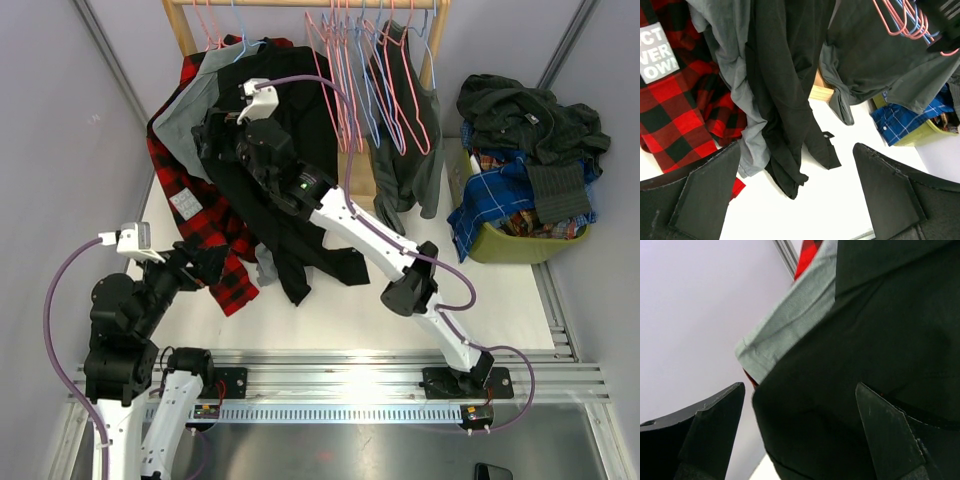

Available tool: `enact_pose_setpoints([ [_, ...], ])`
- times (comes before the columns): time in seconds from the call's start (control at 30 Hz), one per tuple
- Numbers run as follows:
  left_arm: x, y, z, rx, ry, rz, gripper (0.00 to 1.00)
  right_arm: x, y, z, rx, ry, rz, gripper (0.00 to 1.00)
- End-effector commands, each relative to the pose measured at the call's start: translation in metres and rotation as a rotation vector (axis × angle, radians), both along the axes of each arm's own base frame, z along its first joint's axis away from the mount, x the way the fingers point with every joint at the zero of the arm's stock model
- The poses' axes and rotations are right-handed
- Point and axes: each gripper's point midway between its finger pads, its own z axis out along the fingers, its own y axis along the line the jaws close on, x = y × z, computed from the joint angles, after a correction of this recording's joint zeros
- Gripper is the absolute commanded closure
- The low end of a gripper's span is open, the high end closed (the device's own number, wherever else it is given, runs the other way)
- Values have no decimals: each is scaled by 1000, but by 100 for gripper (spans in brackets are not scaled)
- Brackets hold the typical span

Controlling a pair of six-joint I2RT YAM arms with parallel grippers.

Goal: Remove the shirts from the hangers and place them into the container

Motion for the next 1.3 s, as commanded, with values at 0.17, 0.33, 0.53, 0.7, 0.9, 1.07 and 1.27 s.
enact_pose_setpoints([
  [0.17,15,25,75,59,-232,138,1,-47,-42,33,3,-141,81,1],
  [0.33,50,19,91,87,-244,127,1,-71,-108,57,-87,-156,-12,1],
  [0.53,91,-2,131,87,-342,32,1,-93,-168,44,-150,-108,-81,1],
  [0.7,132,4,174,145,-397,60,1,-123,-186,21,-206,-69,14,1],
  [0.9,171,55,195,250,-398,329,1,-152,-200,2,-269,-29,113,1],
  [1.07,205,96,194,358,-307,501,1,-162,-208,-13,-277,8,139,1],
  [1.27,243,161,179,281,-211,665,1,-169,-218,-23,-289,37,139,1],
])
